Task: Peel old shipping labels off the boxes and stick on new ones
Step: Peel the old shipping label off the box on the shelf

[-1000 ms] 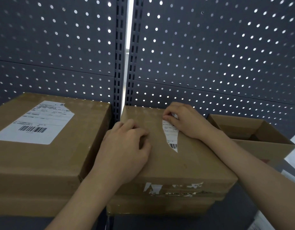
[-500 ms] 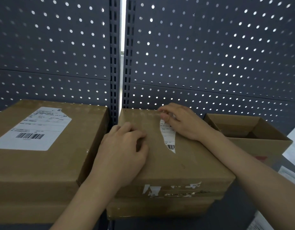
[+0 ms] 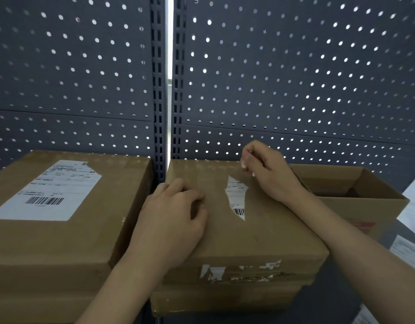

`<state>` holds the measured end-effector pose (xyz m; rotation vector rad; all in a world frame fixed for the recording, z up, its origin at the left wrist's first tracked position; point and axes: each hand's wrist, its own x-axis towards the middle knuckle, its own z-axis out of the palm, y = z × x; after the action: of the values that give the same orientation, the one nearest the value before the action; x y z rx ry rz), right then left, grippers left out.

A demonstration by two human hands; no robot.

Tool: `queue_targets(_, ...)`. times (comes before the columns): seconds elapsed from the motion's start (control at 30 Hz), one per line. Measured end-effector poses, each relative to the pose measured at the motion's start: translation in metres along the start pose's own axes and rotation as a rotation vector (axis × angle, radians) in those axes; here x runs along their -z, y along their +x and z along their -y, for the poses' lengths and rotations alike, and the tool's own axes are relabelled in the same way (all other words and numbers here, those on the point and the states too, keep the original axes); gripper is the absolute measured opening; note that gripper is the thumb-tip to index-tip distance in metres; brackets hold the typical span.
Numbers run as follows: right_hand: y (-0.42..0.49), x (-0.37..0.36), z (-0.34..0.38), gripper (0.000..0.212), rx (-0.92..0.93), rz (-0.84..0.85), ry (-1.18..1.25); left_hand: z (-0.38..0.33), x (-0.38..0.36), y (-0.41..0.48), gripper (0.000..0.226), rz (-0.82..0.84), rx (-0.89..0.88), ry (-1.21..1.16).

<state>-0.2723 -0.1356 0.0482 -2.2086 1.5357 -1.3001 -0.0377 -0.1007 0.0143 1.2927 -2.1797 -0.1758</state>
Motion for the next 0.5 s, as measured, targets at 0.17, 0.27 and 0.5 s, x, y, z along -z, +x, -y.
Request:
queue_targets(0.17, -0.005, 0.006, -0.004, 0.026, -0.094, -0.022, 0.028, 0.001, 0.001, 0.000, 0.040, 0.004, -0.003, 0.000)
queue_targets(0.27, -0.013, 0.011, -0.006, 0.009, -0.117, 0.073, 0.058, -0.001, 0.003, 0.001, 0.041, 0.012, -0.017, 0.011)
queue_targets(0.5, -0.019, 0.026, -0.008, 0.023, -0.168, 0.104, -0.027, -0.002, 0.007, 0.006, 0.038, 0.077, -0.034, 0.066)
